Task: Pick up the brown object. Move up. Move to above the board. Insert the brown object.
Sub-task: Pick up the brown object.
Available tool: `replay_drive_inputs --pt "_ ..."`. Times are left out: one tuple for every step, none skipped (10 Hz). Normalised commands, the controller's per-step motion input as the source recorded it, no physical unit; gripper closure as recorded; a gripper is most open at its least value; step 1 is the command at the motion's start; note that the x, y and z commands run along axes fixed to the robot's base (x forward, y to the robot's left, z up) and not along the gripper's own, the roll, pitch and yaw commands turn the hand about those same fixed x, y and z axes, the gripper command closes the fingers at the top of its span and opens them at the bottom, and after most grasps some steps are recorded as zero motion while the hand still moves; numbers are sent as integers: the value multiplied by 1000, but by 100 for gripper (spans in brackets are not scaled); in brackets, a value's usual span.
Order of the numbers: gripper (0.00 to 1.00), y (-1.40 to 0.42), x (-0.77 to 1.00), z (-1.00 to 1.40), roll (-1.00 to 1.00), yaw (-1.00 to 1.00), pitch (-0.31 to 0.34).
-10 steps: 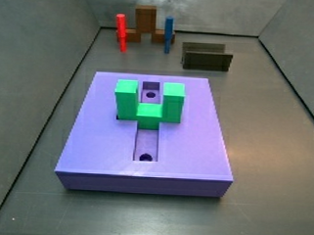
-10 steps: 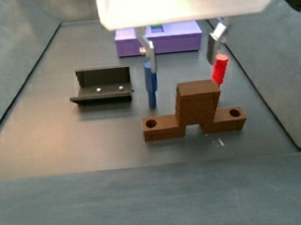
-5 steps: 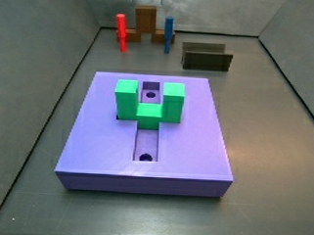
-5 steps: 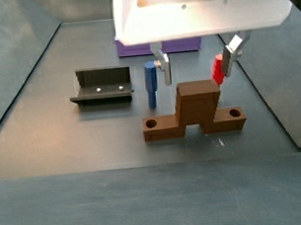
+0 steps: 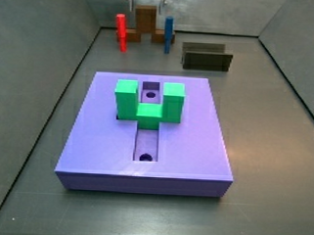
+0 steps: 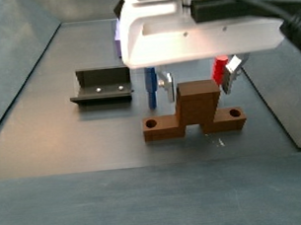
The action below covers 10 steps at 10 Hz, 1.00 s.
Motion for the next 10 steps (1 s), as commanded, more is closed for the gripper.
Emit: replay_drive_inputs --pt "0 0 0 -289 39 0 0" --pt "0 23 0 -271 40 0 0" --pt "0 57 0 -223 43 0 0" --pt "0 6 0 -66 67 0 0" --pt "0 0 0 0 0 0 0" --pt "100 0 0 0 0 0 0" --pt "100 0 0 0 0 0 0" --pt "100 0 0 0 0 0 0" --pt "100 0 0 0 0 0 0" --pt "100 0 0 0 0 0 0"
